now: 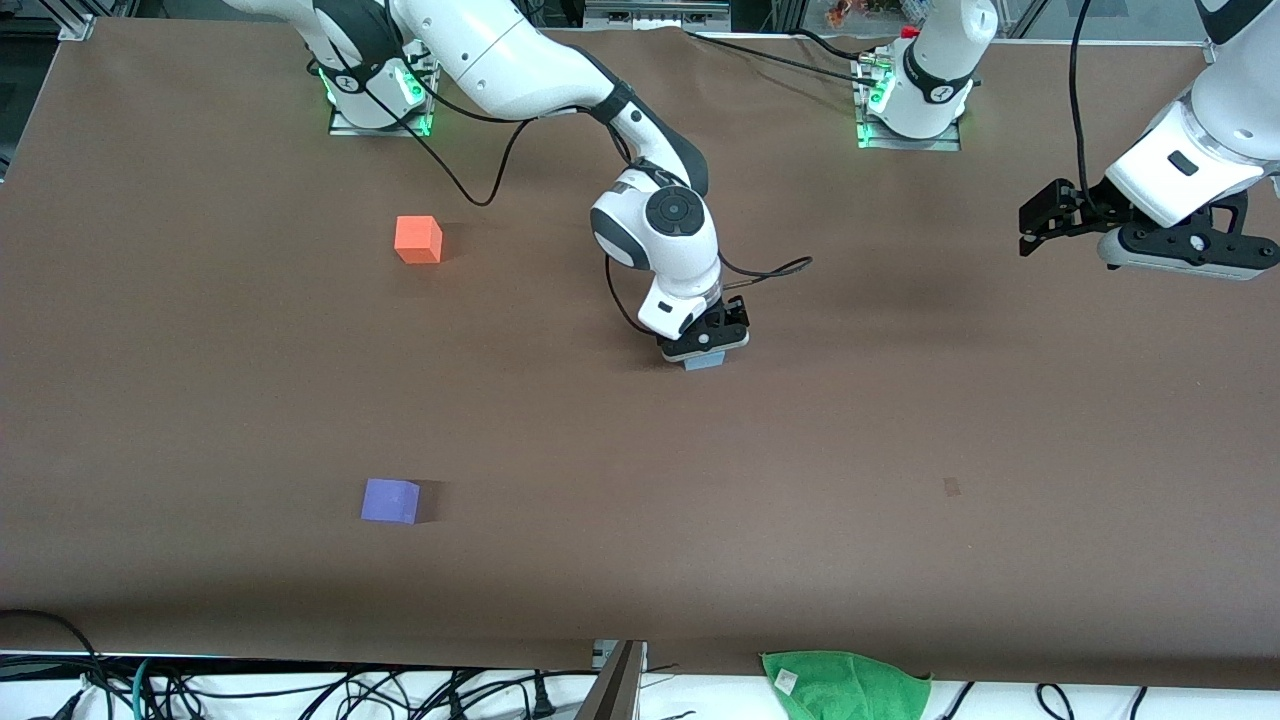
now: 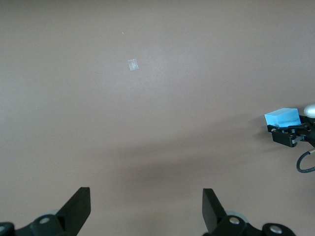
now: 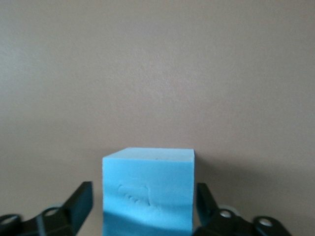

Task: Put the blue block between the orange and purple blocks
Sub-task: 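Close the right gripper on the light-blue cube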

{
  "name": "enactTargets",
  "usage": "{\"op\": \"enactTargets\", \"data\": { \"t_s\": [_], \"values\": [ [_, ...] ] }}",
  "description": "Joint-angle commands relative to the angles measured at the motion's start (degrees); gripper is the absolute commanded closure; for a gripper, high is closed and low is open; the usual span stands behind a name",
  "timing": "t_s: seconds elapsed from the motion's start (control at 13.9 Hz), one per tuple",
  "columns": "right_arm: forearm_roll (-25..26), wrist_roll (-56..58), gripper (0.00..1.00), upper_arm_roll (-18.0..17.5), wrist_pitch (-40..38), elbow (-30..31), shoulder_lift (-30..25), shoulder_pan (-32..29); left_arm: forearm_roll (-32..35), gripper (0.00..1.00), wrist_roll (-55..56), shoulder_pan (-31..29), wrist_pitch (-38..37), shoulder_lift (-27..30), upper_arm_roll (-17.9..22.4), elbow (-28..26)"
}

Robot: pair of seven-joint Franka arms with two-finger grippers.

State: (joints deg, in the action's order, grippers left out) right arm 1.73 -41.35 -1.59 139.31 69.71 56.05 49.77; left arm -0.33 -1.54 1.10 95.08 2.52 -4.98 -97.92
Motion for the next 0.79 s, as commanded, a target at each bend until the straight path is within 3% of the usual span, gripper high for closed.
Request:
{"op": "enactTargets", "data": {
  "t_s": [0.0,0.22,0.36,0.72],
  "values": [
    [0.73,-1.28,0.08,0.63,-0.88,-1.16,-0.41,0.41,1.04,0.0,-0.13,0.4,-1.48,-0.85,0.32,1.85],
    [1.08,-1.28,0.09,0.71,-2.03,-1.24,-0.94,0.41,1.04,0.0,-0.13,0.4,-1.48,-0.85,0.32,1.94],
    [1.26,-1.28,0.14,1.15,-1.94,-1.16,-0.85,0.59,1.04,0.0,-0.13,0.4,-1.48,-0.85,0.32,1.94],
    [2.75,-0.84,0.47,1.42,-1.94,-0.98,-0.94,0.59,1.04,0.0,-0.14,0.4,-1.48,-0.85,0.32,1.85]
  ]
}}
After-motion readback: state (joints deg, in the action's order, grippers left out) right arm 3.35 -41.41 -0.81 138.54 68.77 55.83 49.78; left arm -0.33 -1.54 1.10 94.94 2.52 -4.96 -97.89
